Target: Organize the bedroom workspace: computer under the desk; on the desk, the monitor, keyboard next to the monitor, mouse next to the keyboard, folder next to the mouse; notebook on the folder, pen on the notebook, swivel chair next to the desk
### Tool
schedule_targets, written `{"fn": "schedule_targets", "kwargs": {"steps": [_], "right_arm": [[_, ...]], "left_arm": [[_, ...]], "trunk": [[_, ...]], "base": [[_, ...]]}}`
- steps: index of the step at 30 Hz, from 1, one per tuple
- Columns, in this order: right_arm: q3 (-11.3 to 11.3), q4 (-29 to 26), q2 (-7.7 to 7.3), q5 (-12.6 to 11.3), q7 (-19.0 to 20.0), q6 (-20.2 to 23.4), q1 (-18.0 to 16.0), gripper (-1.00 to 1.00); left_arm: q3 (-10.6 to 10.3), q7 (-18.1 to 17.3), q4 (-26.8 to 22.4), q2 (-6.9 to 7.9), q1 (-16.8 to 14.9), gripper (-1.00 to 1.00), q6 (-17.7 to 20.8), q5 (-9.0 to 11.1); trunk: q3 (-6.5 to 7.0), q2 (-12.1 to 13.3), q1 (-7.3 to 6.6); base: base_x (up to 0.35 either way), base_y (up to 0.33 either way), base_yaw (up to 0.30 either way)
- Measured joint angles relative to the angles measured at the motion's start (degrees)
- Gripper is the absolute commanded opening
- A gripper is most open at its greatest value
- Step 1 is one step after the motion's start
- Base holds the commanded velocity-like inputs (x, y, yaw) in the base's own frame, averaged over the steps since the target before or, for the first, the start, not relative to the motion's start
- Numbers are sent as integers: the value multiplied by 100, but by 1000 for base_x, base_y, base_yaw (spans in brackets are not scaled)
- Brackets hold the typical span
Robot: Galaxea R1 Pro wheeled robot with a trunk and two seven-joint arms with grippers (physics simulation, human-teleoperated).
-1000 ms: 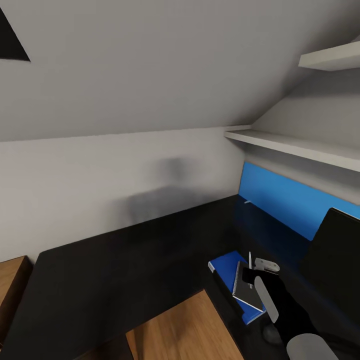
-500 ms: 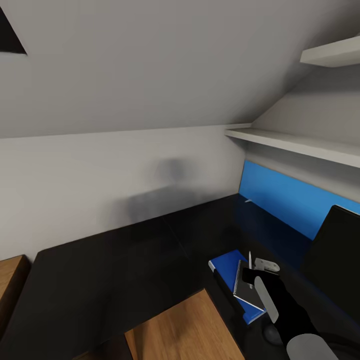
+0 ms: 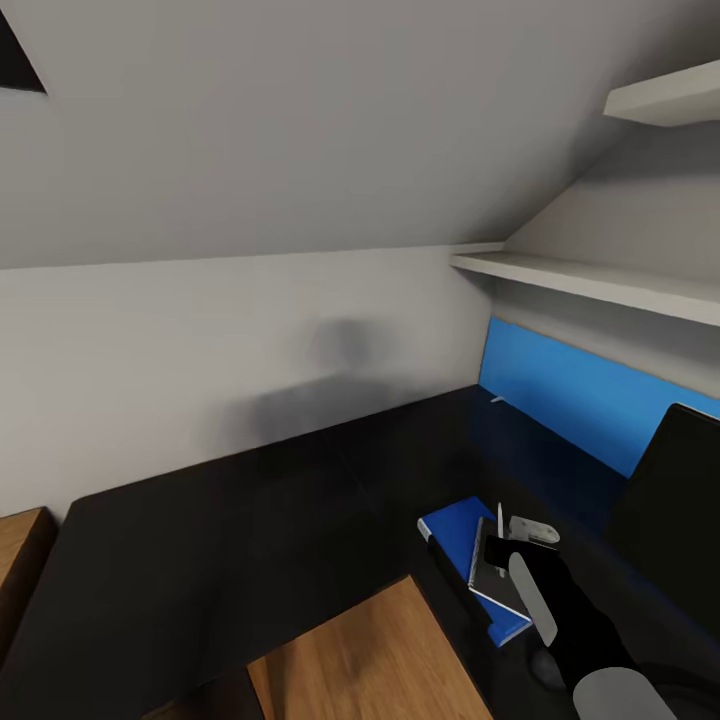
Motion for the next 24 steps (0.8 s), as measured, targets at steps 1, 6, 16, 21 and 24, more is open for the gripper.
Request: {"fn": "schedule_targets", "kwargs": {"steps": [1, 6, 16, 21, 24], "right_arm": [[0, 0, 0, 0, 0, 0, 0, -100], [1, 0, -4, 0, 0, 0, 0, -100], [1, 0, -1, 0, 0, 0, -1, -100], [1, 0, 0, -1, 0, 0, 0, -100], [5, 0, 0, 0, 1, 0, -1, -100]], "left_arm": [[0, 0, 0, 0, 0, 100, 0, 0], [0, 0, 0, 2, 0, 100, 0, 0], [0, 0, 0, 4, 0, 100, -2, 0], [0, 0, 0, 4, 0, 100, -3, 0], [0, 0, 0, 3, 0, 100, -2, 0]], "trunk": [[-18, -40, 22], [-108, -241, 132], [-288, -642, 352], [-378, -843, 462], [-396, -885, 484]], "base": [[0, 0, 0], [0, 0, 0], [0, 0, 0], [0, 0, 0], [0, 0, 0]]}}
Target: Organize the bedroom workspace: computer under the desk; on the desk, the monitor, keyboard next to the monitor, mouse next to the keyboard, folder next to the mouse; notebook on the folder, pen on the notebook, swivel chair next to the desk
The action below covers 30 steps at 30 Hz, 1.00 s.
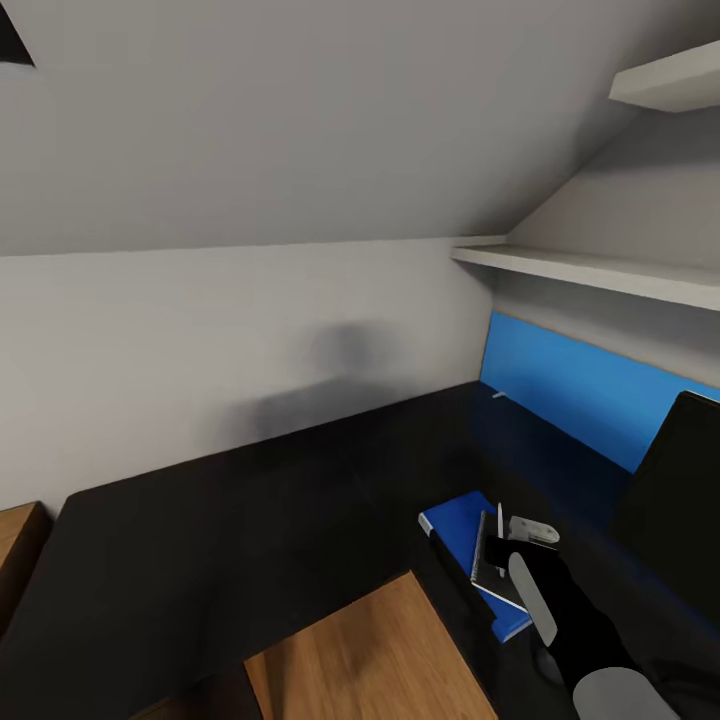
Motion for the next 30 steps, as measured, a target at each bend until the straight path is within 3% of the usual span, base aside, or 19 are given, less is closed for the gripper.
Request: {"fn": "schedule_targets", "kwargs": {"steps": [30], "right_arm": [[15, 0, -1, 6, 0, 0, -2, -100]], "left_arm": [[0, 0, 0, 0, 0, 100, -6, 0]], "trunk": [[0, 0, 0]], "base": [[0, 0, 0]]}}
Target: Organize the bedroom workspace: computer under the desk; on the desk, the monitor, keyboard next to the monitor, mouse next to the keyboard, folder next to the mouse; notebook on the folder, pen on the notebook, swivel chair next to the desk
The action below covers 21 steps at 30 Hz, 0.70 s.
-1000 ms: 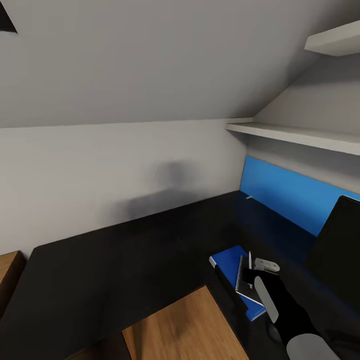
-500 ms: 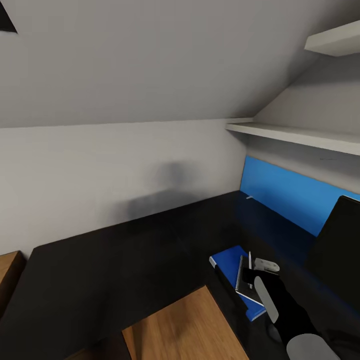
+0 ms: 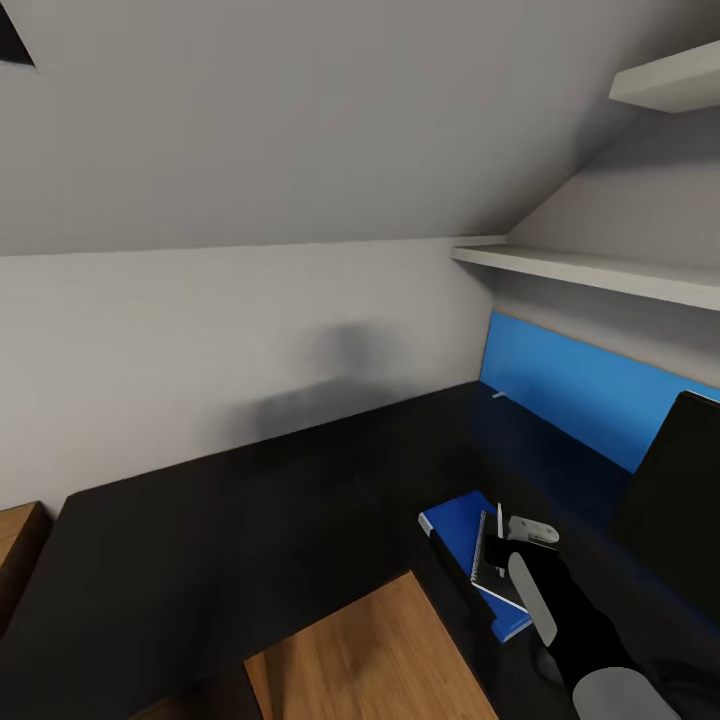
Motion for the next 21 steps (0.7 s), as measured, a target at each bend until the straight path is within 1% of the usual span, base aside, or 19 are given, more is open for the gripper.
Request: {"fn": "schedule_targets", "kwargs": {"steps": [13, 14, 21], "right_arm": [[5, 0, -1, -1, 3, -1, 2, -100], [5, 0, 0, -1, 3, -1, 2, 100], [12, -7, 1, -7, 4, -2, 3, 100]], "left_arm": [[2, -3, 0, 3, 0, 100, -1, 0], [4, -3, 0, 4, 0, 100, -1, 0], [9, 0, 0, 6, 0, 100, -1, -1]], "trunk": [[0, 0, 0], [0, 0, 0], [0, 0, 0]], "base": [[0, 0, 0], [0, 0, 0], [0, 0, 0]]}}
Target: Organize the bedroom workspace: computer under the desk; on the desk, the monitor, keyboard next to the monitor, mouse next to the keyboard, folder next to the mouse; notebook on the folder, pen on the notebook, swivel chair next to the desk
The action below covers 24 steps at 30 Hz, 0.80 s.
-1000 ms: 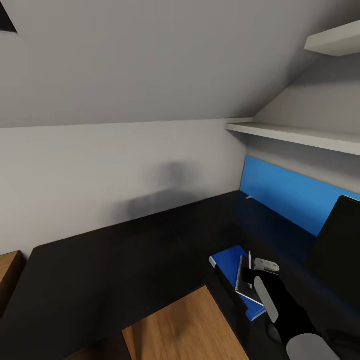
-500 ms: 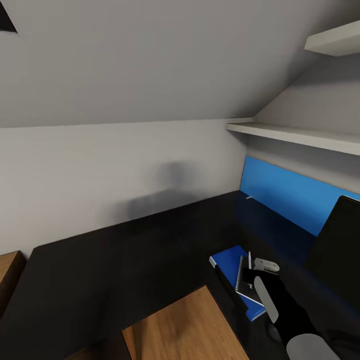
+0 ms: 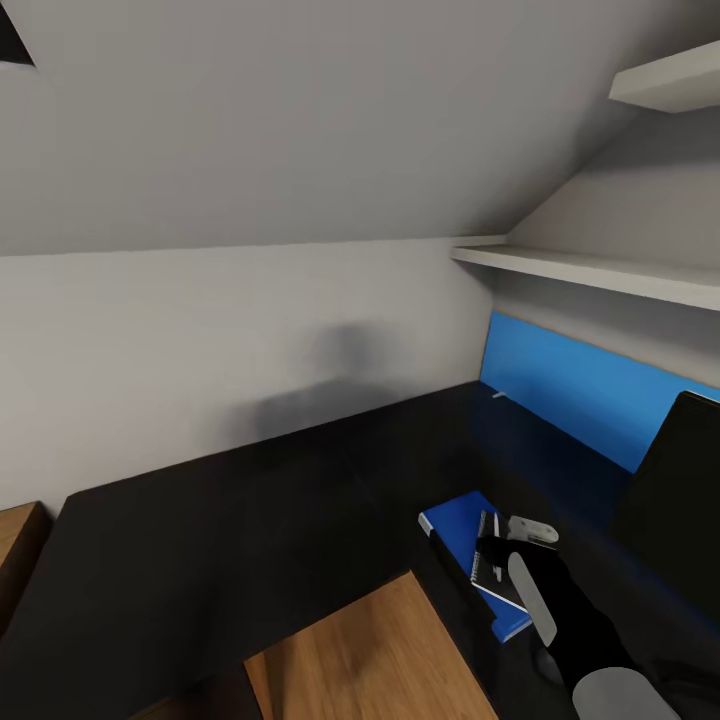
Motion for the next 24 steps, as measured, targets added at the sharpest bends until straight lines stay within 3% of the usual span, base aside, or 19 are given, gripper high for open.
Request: {"fn": "schedule_targets", "kwargs": {"steps": [17, 24], "right_arm": [[-34, -99, -5, -16, 8, 0, 0, 100], [-29, -639, 18, -38, -12, 7, 0, 100]], "left_arm": [[0, 0, 0, 0, 0, 100, 0, 0], [0, 0, 0, 0, 0, 100, 0, 0]], "trunk": [[0, 0, 0], [0, 0, 0]], "base": [[0, 0, 0], [0, 0, 0]]}}
